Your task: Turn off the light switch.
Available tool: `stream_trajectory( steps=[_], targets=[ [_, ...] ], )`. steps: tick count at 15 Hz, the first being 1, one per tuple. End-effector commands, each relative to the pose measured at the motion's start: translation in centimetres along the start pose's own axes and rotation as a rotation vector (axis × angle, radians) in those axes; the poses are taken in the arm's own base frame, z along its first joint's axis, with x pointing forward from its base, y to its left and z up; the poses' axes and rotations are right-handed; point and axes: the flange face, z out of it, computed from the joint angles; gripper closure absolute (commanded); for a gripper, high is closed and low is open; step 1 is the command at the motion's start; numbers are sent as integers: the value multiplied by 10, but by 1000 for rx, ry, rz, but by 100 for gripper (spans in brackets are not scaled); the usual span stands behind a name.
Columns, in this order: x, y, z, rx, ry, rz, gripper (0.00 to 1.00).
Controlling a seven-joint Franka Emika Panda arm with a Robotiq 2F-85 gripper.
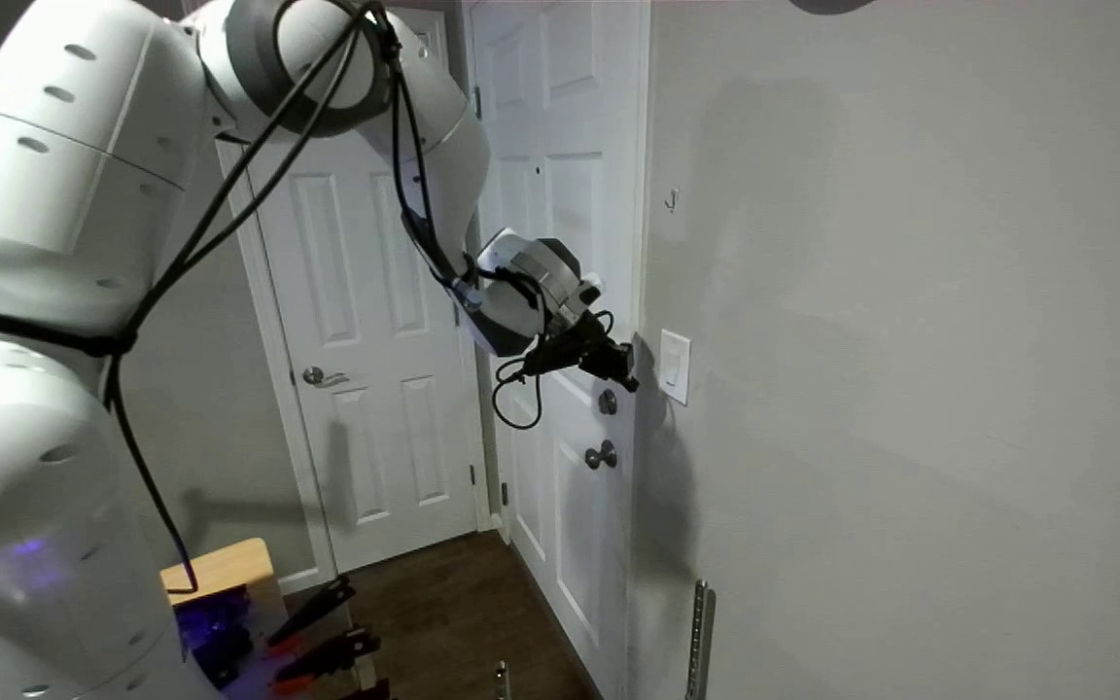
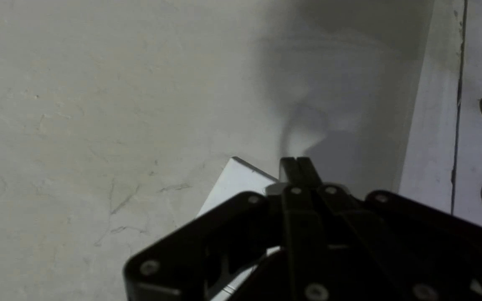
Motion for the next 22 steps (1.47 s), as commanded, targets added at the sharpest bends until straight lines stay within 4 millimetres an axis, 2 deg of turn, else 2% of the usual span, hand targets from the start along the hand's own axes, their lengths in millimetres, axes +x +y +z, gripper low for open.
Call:
stream_trajectory(
  steps=[1, 8, 15, 22],
  targets=[
    [11, 4, 15, -31, 23, 30, 98],
    [32, 14, 33, -59, 50, 50, 99],
    [47, 13, 46, -68, 68, 59, 99],
    [45, 14, 47, -83, 62, 61, 99]
  ],
)
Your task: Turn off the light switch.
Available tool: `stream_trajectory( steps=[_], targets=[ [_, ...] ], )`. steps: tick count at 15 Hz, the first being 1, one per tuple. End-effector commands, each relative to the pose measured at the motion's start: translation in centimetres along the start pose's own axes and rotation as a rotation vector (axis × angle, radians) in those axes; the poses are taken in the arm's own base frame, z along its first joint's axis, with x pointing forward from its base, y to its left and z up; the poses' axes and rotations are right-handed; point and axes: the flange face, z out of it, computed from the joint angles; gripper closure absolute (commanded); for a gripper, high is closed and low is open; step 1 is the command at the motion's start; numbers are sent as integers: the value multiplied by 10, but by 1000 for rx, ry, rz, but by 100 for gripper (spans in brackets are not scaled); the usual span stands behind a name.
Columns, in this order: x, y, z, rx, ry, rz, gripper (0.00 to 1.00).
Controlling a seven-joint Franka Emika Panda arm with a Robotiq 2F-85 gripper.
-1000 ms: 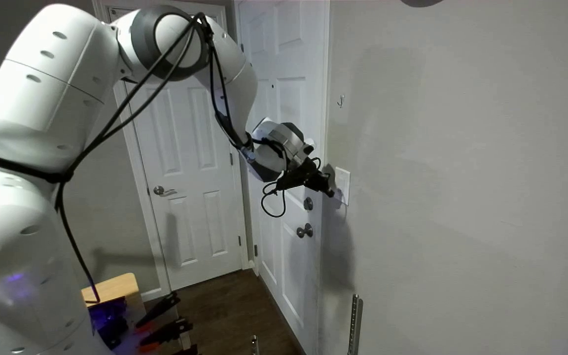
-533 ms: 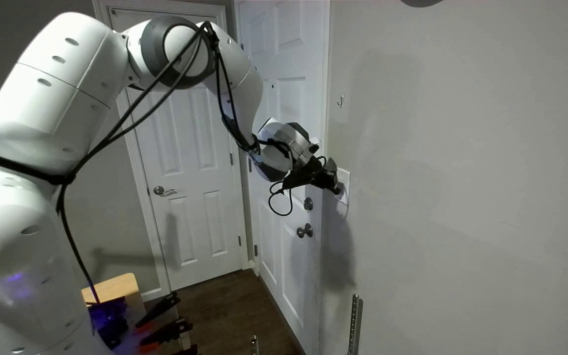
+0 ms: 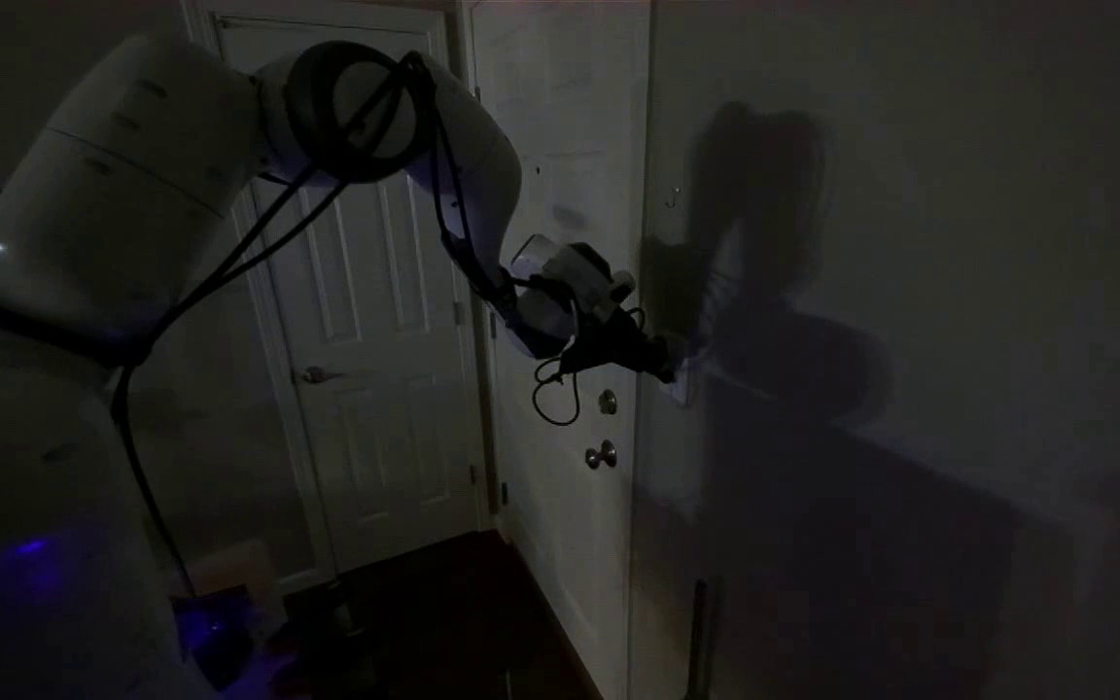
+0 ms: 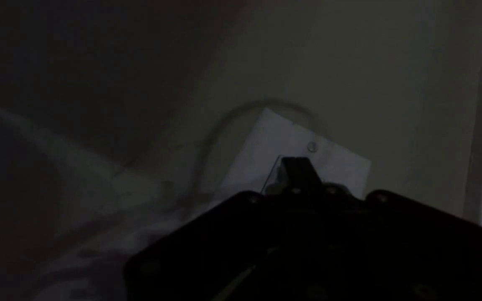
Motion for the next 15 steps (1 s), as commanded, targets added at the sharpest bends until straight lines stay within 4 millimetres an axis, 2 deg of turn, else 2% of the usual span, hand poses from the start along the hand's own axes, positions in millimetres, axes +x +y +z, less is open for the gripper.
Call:
stream_trajectory(
  steps=[1, 10, 15],
  targets=[
    [-2, 2, 0, -19, -9, 17, 98],
    [-38, -6, -7, 21, -107, 65, 99],
    [-50, -9, -19, 31, -120, 129, 99]
  ],
)
